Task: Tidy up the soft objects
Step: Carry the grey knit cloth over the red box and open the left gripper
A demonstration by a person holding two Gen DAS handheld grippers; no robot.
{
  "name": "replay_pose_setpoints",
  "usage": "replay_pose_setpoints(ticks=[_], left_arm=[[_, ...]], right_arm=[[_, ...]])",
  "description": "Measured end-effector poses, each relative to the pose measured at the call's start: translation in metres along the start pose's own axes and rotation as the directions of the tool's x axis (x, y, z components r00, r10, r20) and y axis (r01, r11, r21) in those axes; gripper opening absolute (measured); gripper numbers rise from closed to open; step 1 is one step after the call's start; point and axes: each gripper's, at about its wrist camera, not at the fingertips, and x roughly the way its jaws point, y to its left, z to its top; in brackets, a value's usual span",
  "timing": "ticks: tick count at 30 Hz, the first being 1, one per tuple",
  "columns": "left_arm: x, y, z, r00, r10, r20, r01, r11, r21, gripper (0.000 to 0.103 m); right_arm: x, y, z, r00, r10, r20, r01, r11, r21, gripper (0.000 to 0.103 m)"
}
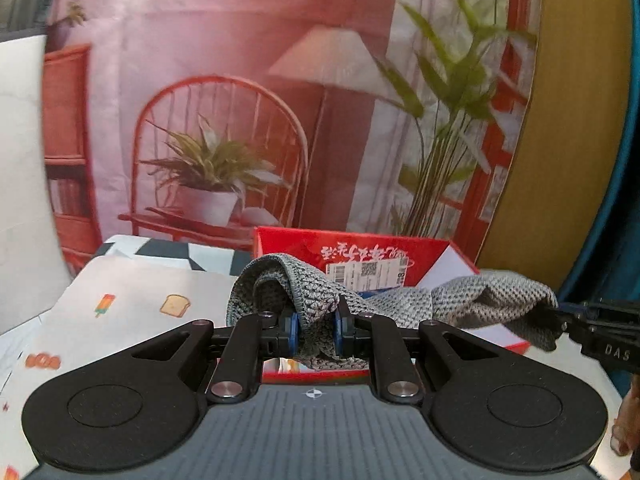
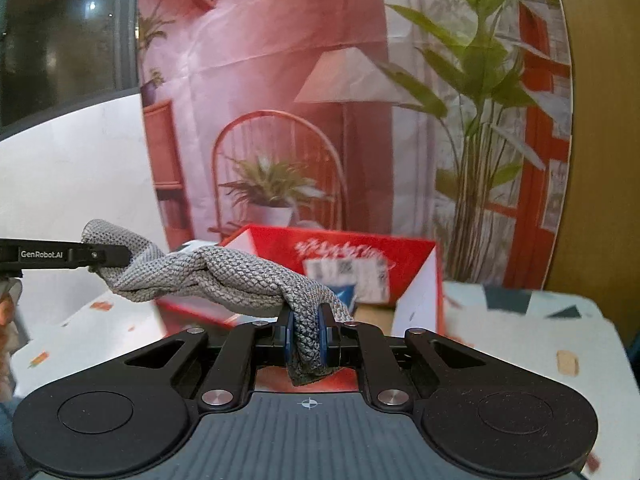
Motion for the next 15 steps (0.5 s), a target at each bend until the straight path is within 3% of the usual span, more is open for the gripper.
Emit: replay_pose_setpoints(ticks=[7,15], left_arm=[[0.057,-0.005,0.007,0.991,0.027,-0.129,-0.018,0.998,0.065,0.017],[0.104,-0.011,-0.003,0.967,0.024,-0.255,-0.001,0.996,0.087,0.017]], right_arm=[[0.048,-0.031,0.003,0.997,-0.02,-0.077,0.021,1.0,0.018,0.011],[0.073,-0.052,-0.012,0.991,-0.01,-0.133,0.019,0.998,0.065,0.011]])
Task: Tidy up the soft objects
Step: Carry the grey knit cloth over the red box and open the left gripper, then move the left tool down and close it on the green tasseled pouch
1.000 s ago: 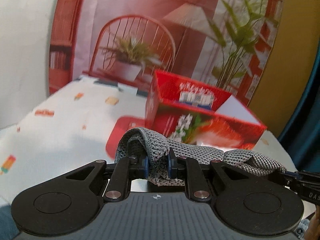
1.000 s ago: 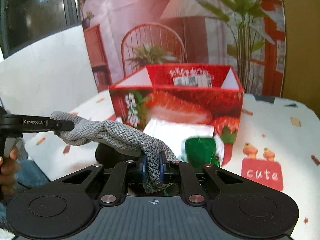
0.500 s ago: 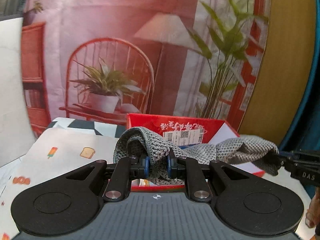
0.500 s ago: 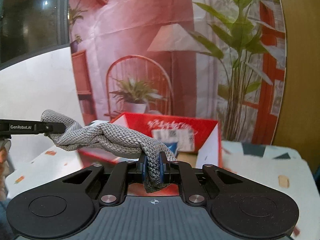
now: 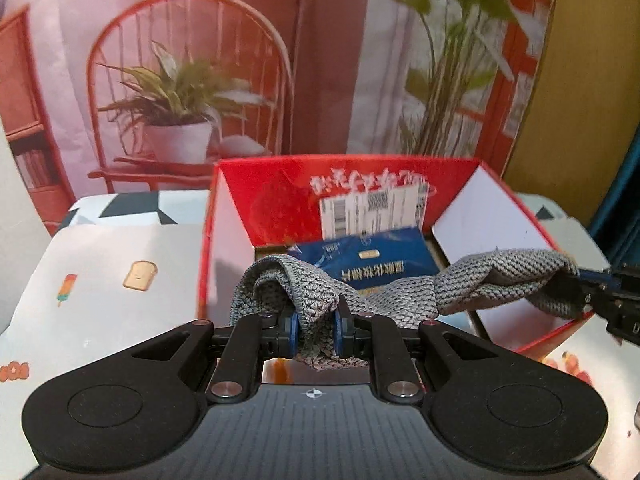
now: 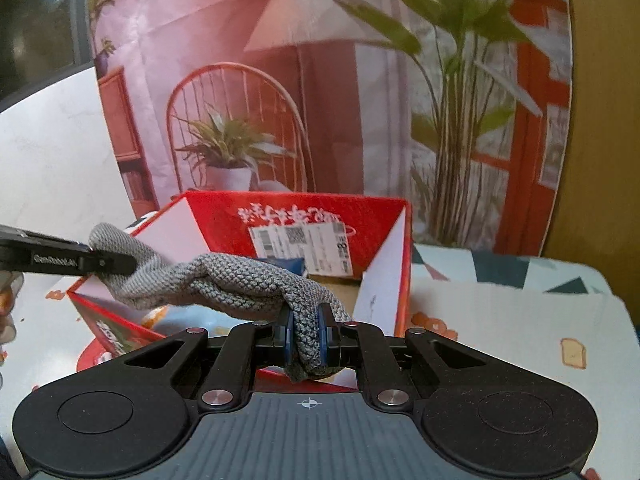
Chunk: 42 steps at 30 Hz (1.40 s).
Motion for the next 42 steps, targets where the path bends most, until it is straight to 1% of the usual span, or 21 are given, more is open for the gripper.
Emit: replay_pose_setpoints(ticks=[4,5,7,8,9,10,11,12,14,16,17,18,22,24,29,31,38,42], left_arm=[[0.014,0.0,0.001,0.999,0.008,-0.038,-0.007,1.0,0.009,0.018],[0.017,0.001,0.002,0.999,0.005,-0.047,-0.004,1.0,0.01,0.02],[0.022,0.002,0.003,0.998,-0.009,-0.056,0.01,1.0,0.011,0.027],[0.021,0.003,0.004,0.998,-0.024,-0.056,0.025,1.0,0.01,0.038],[0.021,0.003,0.004,0.998,-0.032,-0.053,0.033,0.999,0.009,0.052],[0.02,0.003,0.005,0.998,-0.038,-0.047,0.038,0.999,0.009,0.057],[0.018,0.003,0.006,0.998,-0.048,-0.036,0.048,0.999,0.01,0.06],[0.016,0.003,0.007,0.998,-0.058,-0.028,0.059,0.998,0.013,0.061],[0.011,0.002,0.008,0.997,-0.075,-0.016,0.076,0.997,0.02,0.065],[0.004,0.001,0.008,0.997,-0.083,0.003,0.082,0.996,0.028,0.071],[-0.001,0.001,0.007,0.997,-0.081,0.015,0.08,0.996,0.035,0.075],[-0.005,-0.001,0.007,0.997,-0.078,0.03,0.076,0.996,0.043,0.077],[-0.029,-0.007,0.0,0.993,-0.074,0.096,0.065,0.993,0.095,0.077],[-0.039,-0.009,-0.005,0.99,-0.074,0.12,0.062,0.993,0.104,0.077],[-0.057,-0.015,-0.023,0.988,-0.077,0.135,0.065,0.994,0.089,0.077],[-0.061,-0.016,-0.031,0.988,-0.077,0.137,0.067,0.995,0.076,0.077],[-0.067,-0.015,-0.067,0.989,-0.088,0.116,0.085,0.996,0.034,0.077],[-0.063,-0.006,-0.091,0.993,-0.092,0.071,0.091,0.996,0.004,0.076]], right_arm=[[0.012,-0.008,0.0,1.0,0.013,-0.029,-0.013,1.0,0.006,0.013],[0.015,-0.009,0.0,0.999,0.023,-0.04,-0.022,1.0,0.007,0.015],[0.02,-0.009,0.0,0.998,0.032,-0.06,-0.032,0.999,0.003,0.019],[0.022,-0.007,-0.001,0.997,0.034,-0.064,-0.034,0.999,-0.002,0.021],[0.022,-0.006,0.0,0.997,0.033,-0.063,-0.033,0.999,-0.007,0.023],[0.022,-0.004,0.0,0.998,0.031,-0.06,-0.032,0.999,-0.013,0.023],[0.023,-0.001,0.0,0.998,0.026,-0.057,-0.028,0.999,-0.024,0.023],[0.022,0.001,0.001,0.998,0.022,-0.055,-0.024,0.999,-0.034,0.025],[0.022,0.006,0.003,0.999,0.017,-0.052,-0.02,0.999,-0.049,0.027],[0.018,0.01,0.004,0.999,0.017,-0.038,-0.019,0.998,-0.052,0.033],[0.016,0.011,0.004,0.999,0.019,-0.028,-0.02,0.999,-0.049,0.037],[0.012,0.012,0.005,1.0,0.022,-0.016,-0.022,0.999,-0.042,0.04],[-0.003,0.017,0.003,0.999,0.038,0.025,-0.037,0.999,-0.01,0.042],[-0.013,0.019,0.0,0.998,0.037,0.047,-0.037,0.999,-0.004,0.045],[-0.037,0.024,-0.015,0.995,0.033,0.094,-0.035,0.999,0.018,0.046],[-0.045,0.028,-0.025,0.994,0.017,0.103,-0.018,1.0,0.01,0.046],[-0.055,0.032,-0.066,0.999,-0.007,0.048,0.005,0.999,0.035,0.046],[-0.062,0.04,-0.09,0.999,0.026,0.02,-0.027,0.998,0.063,0.045]])
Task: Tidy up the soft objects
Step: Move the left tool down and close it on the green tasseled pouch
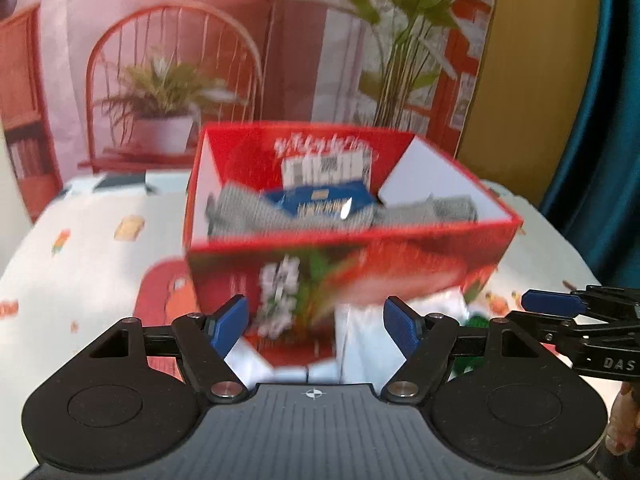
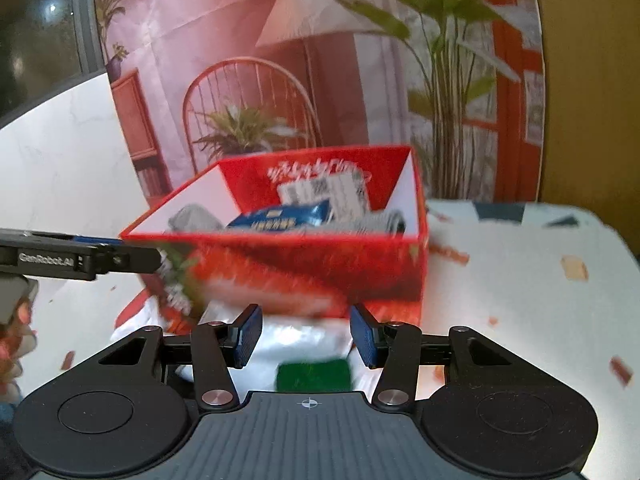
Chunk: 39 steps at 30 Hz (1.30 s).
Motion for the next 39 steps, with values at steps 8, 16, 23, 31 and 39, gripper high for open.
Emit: replay_pose_setpoints(ticks=[8,16,23,31,39], left_arm=[[0.009,0.015,-0.025,0.998,-0.011,-0.069,0.006,0.998,-0.07,0.075],[0.021,-0.001,-0.017,0.995,-0.053,-0.088,0.047,0.996,-0.074,0.073],[0.037,-0.029,-0.011,0.986,-0.121,-0.117,0.111,0.99,-0.086,0.07],[0.058,-0.056,-0.009,0.962,-0.227,-0.151,0.209,0.97,-0.126,0.065],[0.087,-0.073,-0.015,0.936,-0.286,-0.207,0.251,0.951,-0.182,0.059]], right_arm=[[0.001,0.008,-0.027,0.998,-0.041,-0.04,0.041,0.999,-0.012,0.041],[0.015,-0.008,-0.039,0.994,-0.05,-0.097,0.053,0.998,0.025,0.041],[0.025,-0.012,-0.044,0.995,0.001,-0.101,0.004,0.999,0.054,0.041],[0.031,-0.012,-0.048,0.995,0.025,-0.098,-0.018,0.997,0.071,0.041],[0.032,-0.009,-0.051,0.995,0.042,-0.086,-0.038,0.998,0.054,0.041]])
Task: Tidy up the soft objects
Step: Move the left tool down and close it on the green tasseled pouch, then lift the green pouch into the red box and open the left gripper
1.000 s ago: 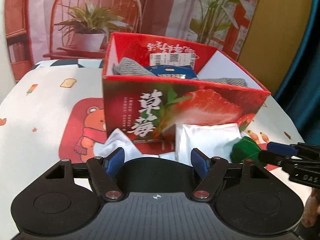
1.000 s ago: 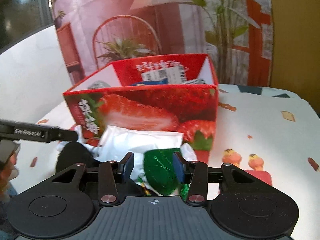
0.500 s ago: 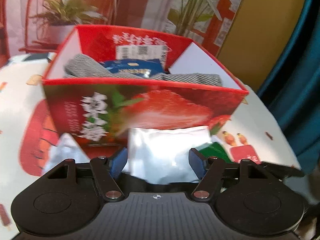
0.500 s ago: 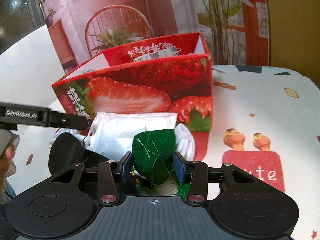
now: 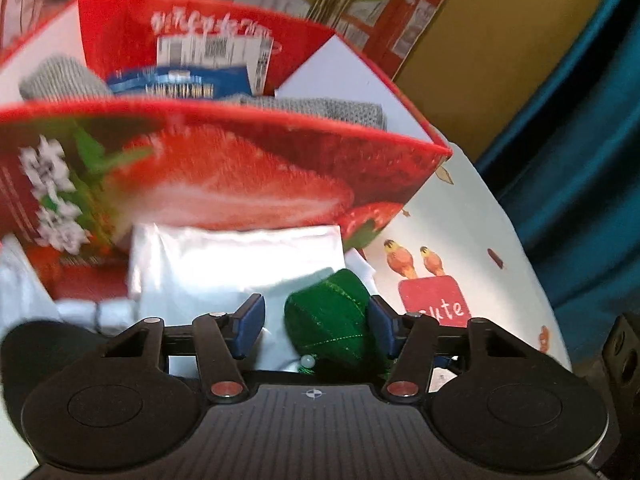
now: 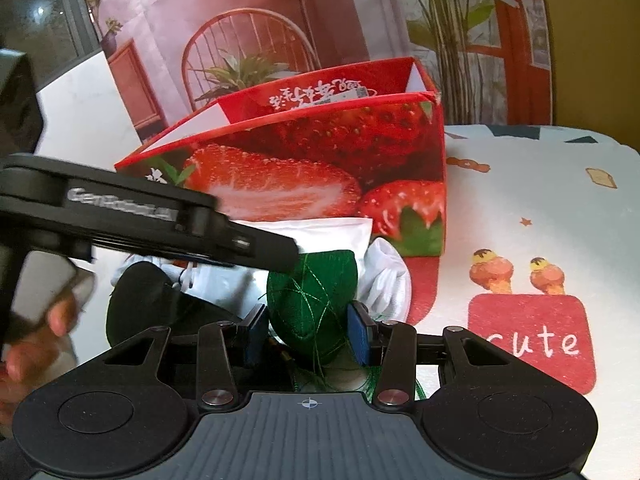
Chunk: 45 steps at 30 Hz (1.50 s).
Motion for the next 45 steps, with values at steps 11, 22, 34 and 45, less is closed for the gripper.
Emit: replay_pose_setpoints(ticks=[11,22,34,45], left_arm=[[-0.003,-0.001,0.007,0.996,-0.089,0.015,0.09,0.996,-0.028,0.043],[-0.079,-0.026,0.065,0.956,-0.162,0.246,0.159,0.987,0.032,0.042],[-0.114,-0.049,0.149,0.882,-0.144,0.45,0.087,0.986,0.145,0.042],[-0.064,-0.026,0.182,0.924,-0.086,0.374,0.055,0.994,0.092,0.042]], right_arm=[[-0.001,-0.002,0.002,1.0,0.005,0.004,-0.005,1.0,0.011,0.038],[-0.051,0.009,0.075,0.979,0.086,0.183,-0.068,0.993,-0.099,0.038],[-0.047,0.023,0.205,0.941,0.139,0.309,-0.045,0.955,-0.294,0.038],[0.016,0.001,0.239,0.959,0.133,0.251,-0.052,0.95,-0.307,0.038]])
